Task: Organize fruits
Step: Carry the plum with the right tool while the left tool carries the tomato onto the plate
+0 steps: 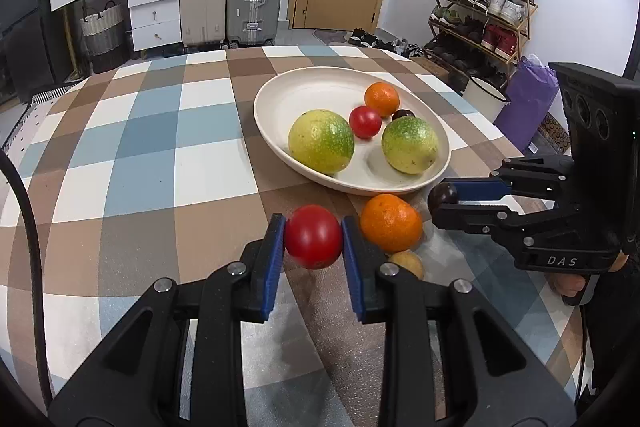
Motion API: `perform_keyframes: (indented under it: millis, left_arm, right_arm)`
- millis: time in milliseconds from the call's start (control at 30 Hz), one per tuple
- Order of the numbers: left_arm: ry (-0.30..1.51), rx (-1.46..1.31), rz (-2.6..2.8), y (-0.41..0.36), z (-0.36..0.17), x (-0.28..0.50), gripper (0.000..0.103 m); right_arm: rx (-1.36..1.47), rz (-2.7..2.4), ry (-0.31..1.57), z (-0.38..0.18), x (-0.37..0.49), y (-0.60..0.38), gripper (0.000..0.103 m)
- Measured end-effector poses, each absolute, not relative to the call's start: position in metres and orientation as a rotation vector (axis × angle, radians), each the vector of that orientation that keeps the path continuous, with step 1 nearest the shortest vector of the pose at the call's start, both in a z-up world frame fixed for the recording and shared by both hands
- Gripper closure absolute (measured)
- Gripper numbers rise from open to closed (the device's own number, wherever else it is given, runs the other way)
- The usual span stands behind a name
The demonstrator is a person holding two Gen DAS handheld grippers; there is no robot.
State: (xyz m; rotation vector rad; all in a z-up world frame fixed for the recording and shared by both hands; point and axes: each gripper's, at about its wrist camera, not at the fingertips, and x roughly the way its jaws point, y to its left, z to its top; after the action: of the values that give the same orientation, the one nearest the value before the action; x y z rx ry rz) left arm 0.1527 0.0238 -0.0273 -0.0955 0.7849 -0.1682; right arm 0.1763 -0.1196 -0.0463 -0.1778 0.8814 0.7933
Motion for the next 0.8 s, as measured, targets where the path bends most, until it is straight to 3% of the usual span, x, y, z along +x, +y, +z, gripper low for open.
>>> perform_keyframes:
  millis: [800]
  left_arm:
    - [0.696, -0.131, -0.112, 0.031, -0.008, 0.149, 0.078]
  right_arm:
    - [-0.025, 0.719, 0.699, -0.007, 0.181, -0.154, 0.075]
